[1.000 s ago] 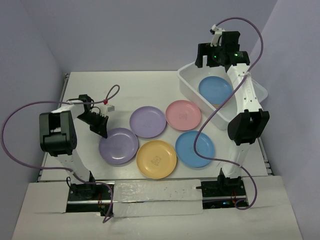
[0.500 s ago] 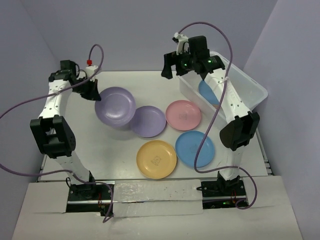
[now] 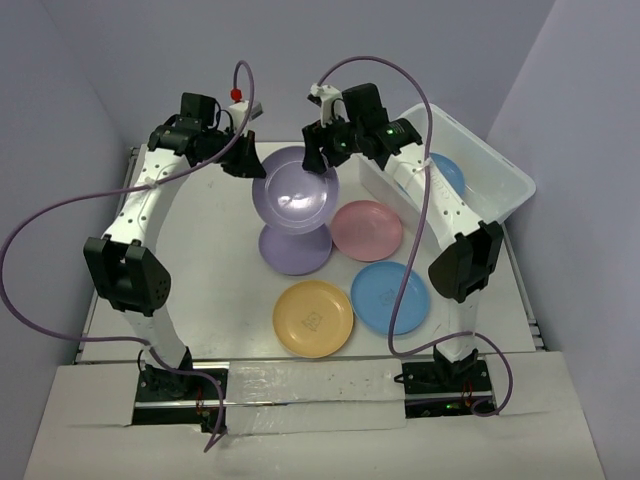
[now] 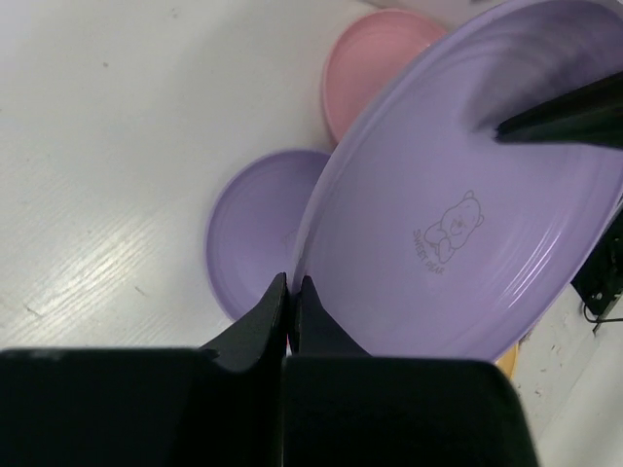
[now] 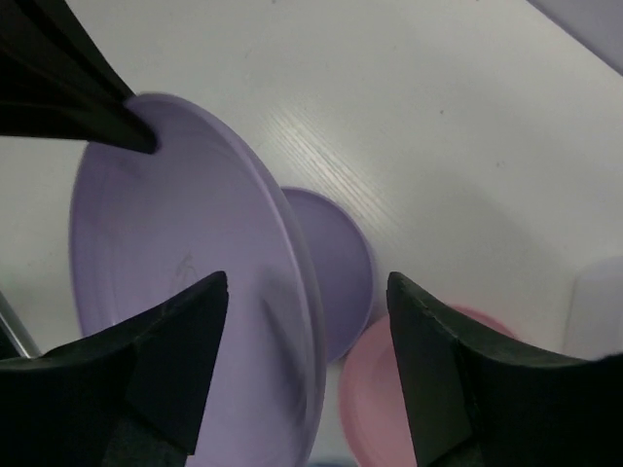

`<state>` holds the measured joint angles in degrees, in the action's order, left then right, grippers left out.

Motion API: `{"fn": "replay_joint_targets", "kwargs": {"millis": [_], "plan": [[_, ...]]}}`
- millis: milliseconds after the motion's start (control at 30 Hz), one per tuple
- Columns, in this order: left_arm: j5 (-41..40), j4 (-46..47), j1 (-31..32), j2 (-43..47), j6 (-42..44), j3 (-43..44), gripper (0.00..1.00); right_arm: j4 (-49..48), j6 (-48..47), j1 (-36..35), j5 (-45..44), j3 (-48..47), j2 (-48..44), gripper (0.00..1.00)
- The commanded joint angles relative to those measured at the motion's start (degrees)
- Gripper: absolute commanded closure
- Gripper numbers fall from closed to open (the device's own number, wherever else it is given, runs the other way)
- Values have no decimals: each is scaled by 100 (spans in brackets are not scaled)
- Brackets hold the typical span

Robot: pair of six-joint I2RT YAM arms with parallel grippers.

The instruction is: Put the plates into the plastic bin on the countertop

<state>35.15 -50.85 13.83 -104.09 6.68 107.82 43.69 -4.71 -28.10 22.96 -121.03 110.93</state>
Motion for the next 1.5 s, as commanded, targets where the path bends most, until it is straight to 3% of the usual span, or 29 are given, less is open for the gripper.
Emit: {"fn": "replay_joint_targets", "kwargs": {"millis": [0,133,200,233,267,300,333,367,400,733,833,967,1233,1267,1367,1467], "plan": [[389,306,217,52,-306,437,100,40,-403,6,-106,301,10,45],[421,341,226,56,-294,418,100,-49,-465,28,-125,495,-131,70],[381,350,226,58,-261,363,100,-91,-425,111,-127,550,-192,89],[342,360,224,65,-255,317,97,-98,-390,157,-131,565,-224,95],[259,378,217,66,-255,242,89,-96,-350,225,-125,574,-272,100],[188,397,217,75,-261,205,86,-87,-322,240,-121,579,-305,100],[79,426,217,85,-306,157,68,-78,-272,340,-98,570,-334,100],[-153,469,217,97,-392,89,20,-66,-162,566,-49,557,-377,100],[-289,533,210,113,-446,73,3,-56,-89,733,16,541,-428,100],[-688,713,-379,444,-532,-382,1,-121,790,3908,109,572,-523,100],[-824,717,-407,371,-536,-283,1,-189,912,4554,17,668,-388,100],[-983,698,-472,241,-606,-33,1,-253,899,4911,-107,490,188,100],[-1092,464,-504,195,-509,-17,1,-268,847,4851,88,-165,1060,100],[-1119,469,-504,211,-509,-31,1,-273,835,4835,100,-159,1156,97],[-1175,465,-504,232,-511,-76,1,-259,808,4756,-87,-137,1307,46],[-1239,476,-504,271,-495,-165,1,-176,788,4693,-90,-262,1314,11]]}}
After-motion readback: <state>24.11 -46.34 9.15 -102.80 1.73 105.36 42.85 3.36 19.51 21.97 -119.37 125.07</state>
